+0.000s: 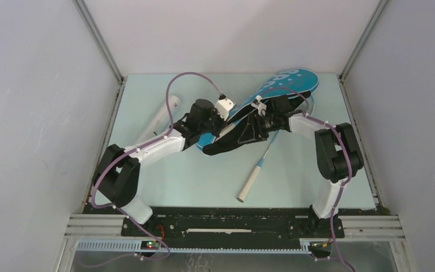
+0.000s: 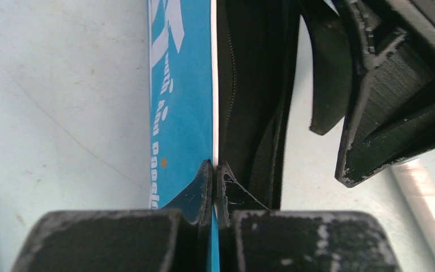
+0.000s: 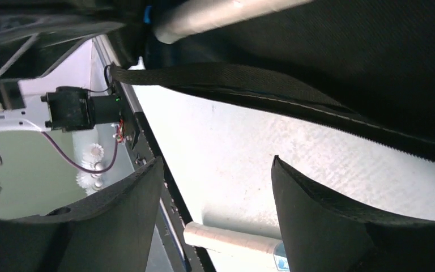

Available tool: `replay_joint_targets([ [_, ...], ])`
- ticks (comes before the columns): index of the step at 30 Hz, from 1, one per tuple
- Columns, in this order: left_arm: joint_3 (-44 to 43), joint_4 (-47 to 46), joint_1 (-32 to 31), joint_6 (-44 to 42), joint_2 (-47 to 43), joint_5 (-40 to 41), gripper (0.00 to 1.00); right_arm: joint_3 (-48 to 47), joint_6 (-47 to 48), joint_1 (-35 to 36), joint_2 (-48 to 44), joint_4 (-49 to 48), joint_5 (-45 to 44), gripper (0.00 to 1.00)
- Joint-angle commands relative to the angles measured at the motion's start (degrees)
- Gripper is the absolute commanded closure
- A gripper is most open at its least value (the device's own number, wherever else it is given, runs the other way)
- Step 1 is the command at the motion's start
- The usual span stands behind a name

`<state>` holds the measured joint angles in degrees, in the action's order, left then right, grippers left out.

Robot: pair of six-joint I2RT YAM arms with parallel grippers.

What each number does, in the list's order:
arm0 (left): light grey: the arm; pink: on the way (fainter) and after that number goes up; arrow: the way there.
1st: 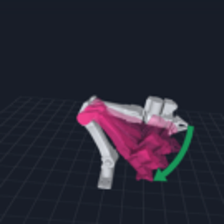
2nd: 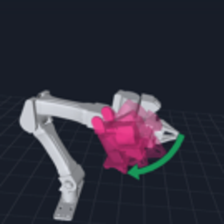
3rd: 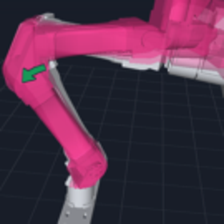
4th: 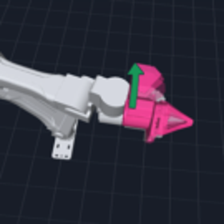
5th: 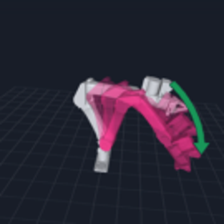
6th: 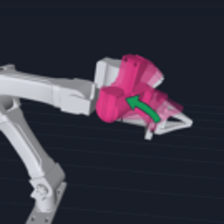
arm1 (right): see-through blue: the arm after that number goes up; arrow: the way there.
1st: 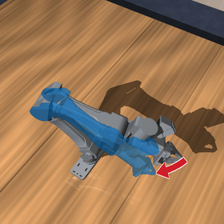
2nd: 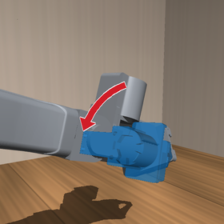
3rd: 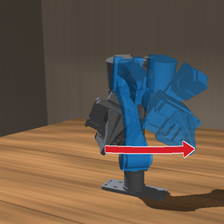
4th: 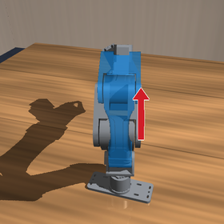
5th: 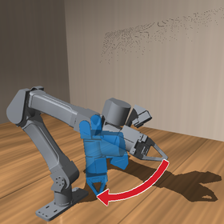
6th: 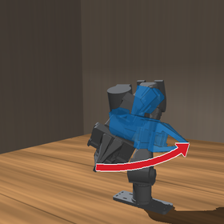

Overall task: Pack up the badminton gear
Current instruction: Adjust the racket in the racket bag.

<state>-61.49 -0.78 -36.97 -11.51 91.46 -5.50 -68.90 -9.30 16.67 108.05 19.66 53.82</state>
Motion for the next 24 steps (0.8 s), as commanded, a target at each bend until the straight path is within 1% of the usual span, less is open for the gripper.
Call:
replay_joint_targets([
  [1, -0.3, -2.8, 2.4, 7.9, -3.1, -12.2, 1.00, 4.1, -2.3, 1.8, -5.6, -17.9, 4.4, 0.23],
  [3, -0.6, -2.9, 3.0, 10.0, -2.7, -14.8, 1.00, 5.2, -3.1, 3.7, -5.9, -23.3, 3.2, 0.22],
  [9, -2.0, -4.1, 6.3, 18.0, -0.3, -22.3, 1.00, 5.5, -2.6, 9.1, -3.7, -28.5, 0.9, 0.22],
  [15, -2.7, -5.6, 8.3, 23.7, 1.4, -26.8, 1.00, 6.2, -2.2, 11.0, -1.1, -35.0, -0.1, 0.22],
  [19, -3.4, -6.3, 10.0, 26.9, 2.7, -30.3, 1.00, 6.6, -1.3, 11.2, 0.4, -37.2, 1.5, 0.21],
  [24, -4.2, -5.8, 10.8, 27.4, 3.3, -32.0, 1.00, 7.1, 3.8, 12.7, 0.7, -36.9, 1.1, 0.21],
])
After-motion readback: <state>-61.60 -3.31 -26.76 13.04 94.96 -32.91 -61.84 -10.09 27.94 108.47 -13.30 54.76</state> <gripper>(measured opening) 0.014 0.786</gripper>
